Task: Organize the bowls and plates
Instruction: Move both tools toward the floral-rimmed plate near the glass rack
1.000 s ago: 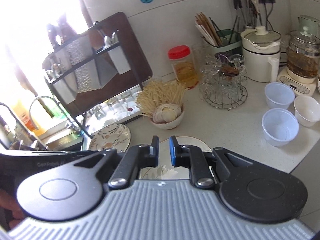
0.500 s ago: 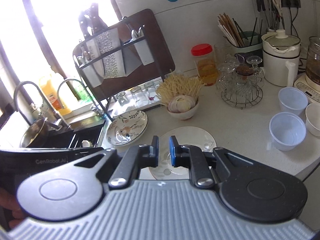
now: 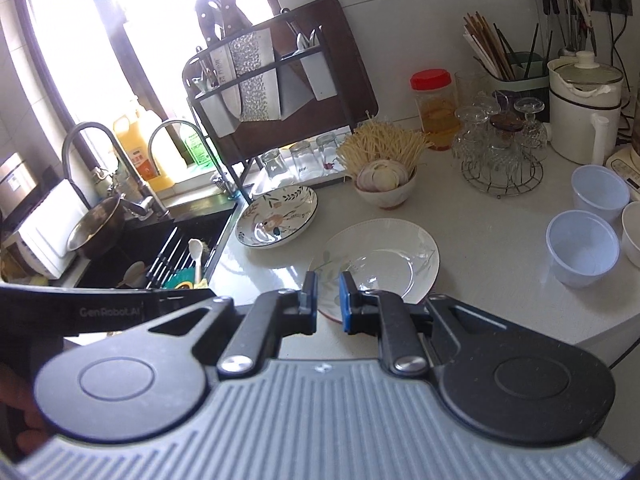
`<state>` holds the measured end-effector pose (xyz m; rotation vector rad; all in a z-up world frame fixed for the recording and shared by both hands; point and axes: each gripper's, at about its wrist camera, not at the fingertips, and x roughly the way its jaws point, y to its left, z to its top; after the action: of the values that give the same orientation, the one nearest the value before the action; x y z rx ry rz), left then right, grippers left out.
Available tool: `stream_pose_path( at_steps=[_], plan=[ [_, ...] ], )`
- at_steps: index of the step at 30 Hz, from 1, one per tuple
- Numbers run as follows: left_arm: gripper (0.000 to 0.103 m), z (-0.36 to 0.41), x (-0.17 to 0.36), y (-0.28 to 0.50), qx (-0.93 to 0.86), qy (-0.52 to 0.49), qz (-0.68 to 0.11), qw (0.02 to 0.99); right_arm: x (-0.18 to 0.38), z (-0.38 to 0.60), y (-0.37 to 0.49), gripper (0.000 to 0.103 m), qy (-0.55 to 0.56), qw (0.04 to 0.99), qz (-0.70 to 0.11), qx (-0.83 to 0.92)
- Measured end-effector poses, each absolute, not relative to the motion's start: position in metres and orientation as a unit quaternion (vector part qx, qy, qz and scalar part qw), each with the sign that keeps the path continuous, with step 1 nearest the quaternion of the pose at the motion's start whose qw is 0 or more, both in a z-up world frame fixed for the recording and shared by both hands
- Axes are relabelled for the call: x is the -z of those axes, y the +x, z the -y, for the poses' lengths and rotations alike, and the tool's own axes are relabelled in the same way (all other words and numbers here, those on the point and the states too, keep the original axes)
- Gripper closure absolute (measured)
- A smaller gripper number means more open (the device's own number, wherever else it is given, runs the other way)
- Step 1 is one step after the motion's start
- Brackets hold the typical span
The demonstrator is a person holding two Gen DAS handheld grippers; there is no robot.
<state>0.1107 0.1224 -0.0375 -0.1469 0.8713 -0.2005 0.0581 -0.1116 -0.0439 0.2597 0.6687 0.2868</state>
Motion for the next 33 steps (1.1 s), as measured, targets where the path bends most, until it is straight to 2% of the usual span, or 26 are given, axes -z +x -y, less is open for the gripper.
stream_pose_path(
  at_steps=[16,20,33],
  plan=[
    [0.075,-0.152,0.055,0.169,0.098,-0.080,-0.440,0.889,0.059,0.095,0.102,0.088,0.134,0.919,-0.347,-0.126],
    [0.069,-0.166,0.057,0.191,0.098,-0.084,-0.439,0.889,0.061,0.084,0.122,0.088,0.137,0.917,-0.354,-0.121],
    [0.062,-0.233,0.081,0.272,0.087,-0.110,-0.449,0.883,0.068,0.048,0.197,0.087,0.148,0.912,-0.372,-0.095]
  ],
)
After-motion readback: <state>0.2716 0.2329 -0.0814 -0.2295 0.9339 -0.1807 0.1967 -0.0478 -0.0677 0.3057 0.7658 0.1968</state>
